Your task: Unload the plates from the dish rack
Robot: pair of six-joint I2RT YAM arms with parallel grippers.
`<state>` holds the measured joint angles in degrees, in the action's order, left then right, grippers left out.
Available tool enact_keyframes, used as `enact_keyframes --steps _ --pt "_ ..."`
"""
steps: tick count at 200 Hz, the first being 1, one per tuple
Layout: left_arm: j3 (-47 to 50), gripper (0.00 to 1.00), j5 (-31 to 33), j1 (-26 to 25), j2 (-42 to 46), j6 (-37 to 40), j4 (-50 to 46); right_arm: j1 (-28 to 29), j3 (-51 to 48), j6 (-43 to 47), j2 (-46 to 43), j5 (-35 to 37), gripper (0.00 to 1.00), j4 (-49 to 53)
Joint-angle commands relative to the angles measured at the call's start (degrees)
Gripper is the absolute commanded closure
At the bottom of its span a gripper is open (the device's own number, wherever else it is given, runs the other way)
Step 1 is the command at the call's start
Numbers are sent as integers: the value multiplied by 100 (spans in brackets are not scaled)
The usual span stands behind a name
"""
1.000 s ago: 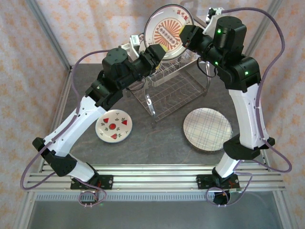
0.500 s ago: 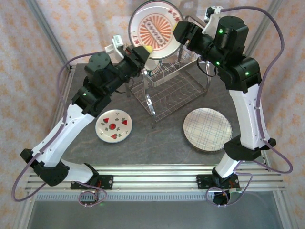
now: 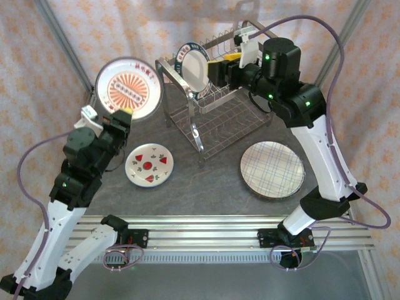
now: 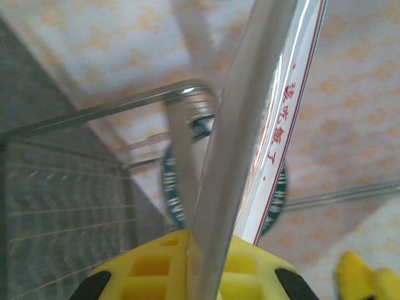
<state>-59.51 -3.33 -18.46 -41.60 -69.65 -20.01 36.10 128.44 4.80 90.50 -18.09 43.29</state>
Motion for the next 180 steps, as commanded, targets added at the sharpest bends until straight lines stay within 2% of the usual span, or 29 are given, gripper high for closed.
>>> enact_keyframes --steps 1,40,85,115,180 --pt "739 100 360 26 285 -440 -285 113 -3 762 -78 -193 35 -142" --pt "1963 100 347 26 777 -944 -212 248 -41 1193 -41 -832 34 46" --pt "3185 100 169 35 909 -1341 397 283 -157 1141 -76 -1002 35 18" --pt "3687 100 173 53 892 -1474 557 284 -291 1205 -103 -1028 35 56" --pt "4501 100 -68 122 390 -1786 1682 293 -644 1094 -240 -1150 35 -177"
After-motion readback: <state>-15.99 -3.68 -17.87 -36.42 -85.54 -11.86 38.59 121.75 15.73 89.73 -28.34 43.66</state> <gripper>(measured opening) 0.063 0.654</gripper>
